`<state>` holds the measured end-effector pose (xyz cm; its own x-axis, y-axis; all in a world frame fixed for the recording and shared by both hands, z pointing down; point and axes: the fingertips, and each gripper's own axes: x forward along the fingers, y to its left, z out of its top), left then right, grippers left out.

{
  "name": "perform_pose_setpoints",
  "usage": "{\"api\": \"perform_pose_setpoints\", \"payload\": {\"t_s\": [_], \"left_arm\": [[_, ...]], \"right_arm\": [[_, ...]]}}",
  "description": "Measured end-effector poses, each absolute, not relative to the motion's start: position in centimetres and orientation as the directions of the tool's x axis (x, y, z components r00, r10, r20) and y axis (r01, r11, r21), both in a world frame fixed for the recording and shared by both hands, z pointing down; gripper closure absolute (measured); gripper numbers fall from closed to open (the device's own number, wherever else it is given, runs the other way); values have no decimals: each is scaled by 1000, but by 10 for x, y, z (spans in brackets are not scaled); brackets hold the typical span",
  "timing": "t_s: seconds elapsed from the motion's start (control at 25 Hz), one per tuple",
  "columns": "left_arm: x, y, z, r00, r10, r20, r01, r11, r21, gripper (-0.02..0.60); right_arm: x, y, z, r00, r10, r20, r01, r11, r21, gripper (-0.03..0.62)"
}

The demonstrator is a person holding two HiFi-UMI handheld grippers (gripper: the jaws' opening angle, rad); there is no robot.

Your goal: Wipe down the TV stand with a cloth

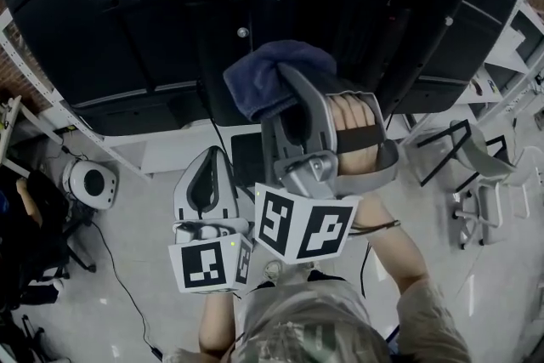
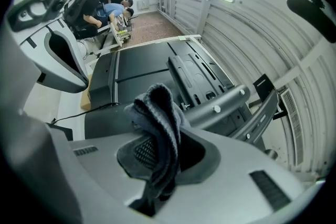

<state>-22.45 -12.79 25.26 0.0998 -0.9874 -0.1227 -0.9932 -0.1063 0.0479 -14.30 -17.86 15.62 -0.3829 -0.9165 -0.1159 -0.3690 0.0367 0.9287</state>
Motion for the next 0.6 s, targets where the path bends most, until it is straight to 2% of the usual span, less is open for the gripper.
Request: {"api": "perform_pose_setpoints", "payload": {"t_s": [0.6], "left_arm": [[-218,-126,269,95,-992,-89,-994,-99,46,566]], "right_arm": [[-141,-176,228,-394,-919,20,-345,168,924,537]]}}
